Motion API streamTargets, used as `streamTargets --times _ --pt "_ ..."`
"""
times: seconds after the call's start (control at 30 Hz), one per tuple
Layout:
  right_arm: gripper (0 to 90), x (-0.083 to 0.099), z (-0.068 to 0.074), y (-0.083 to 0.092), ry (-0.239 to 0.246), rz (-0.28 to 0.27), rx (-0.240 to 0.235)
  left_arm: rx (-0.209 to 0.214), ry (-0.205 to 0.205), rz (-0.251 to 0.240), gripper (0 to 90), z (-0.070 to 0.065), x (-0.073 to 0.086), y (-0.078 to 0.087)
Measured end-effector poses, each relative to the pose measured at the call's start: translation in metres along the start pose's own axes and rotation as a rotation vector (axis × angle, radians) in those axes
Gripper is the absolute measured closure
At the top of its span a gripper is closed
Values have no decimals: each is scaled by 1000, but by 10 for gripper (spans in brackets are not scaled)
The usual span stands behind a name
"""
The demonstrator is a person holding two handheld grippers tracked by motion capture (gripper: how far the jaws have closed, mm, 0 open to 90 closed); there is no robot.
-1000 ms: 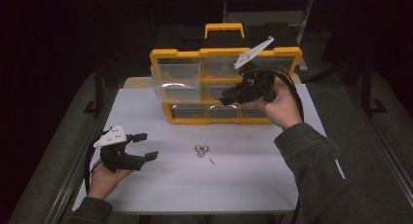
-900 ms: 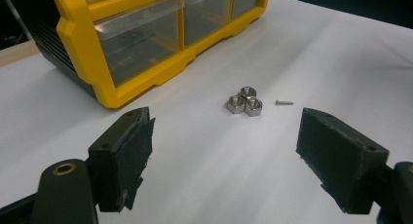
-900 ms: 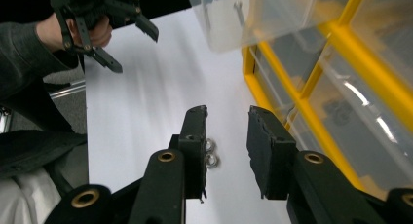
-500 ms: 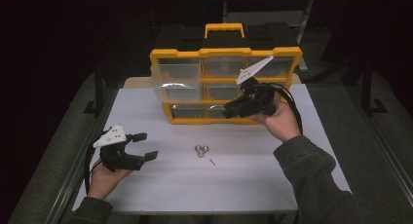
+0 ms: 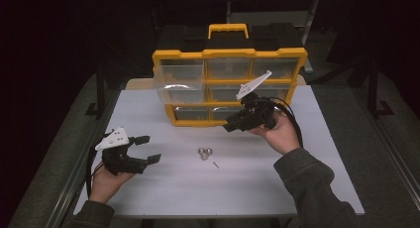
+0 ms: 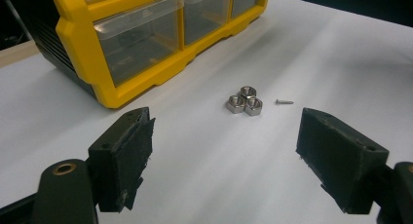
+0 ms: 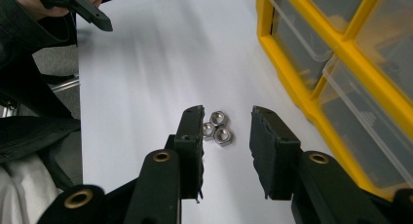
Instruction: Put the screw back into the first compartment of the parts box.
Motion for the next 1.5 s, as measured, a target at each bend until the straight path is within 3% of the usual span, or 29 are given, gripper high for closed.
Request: streamTargets --times 0.17,0.4,0.63,1.0,1.5 --pt "638 9 4 -10 -31 6 -5 0 8 -7 206 0 -1 0" --pt "638 20 8 -23 -20 18 -5 0 1 -2 206 0 -1 0" --pt "636 36 15 -48 -36 80 -36 1 -6 4 206 -1 0 -1" --pt "636 55 20 -79 -51 114 -70 -2 -10 3 206 0 0 0" --pt "660 75 20 -115 -33 157 -75 -1 -6 1 206 -1 -1 0"
Point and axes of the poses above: each handheld gripper's, and its own axes: y roughly backward along the jaws, x roughly out of its underside, z roughly to its left, the point moved 10 cm from there along -y, roughly forward along the jaws, and after that the axes turned 2 degrees about -x, right-handed, at the moved point
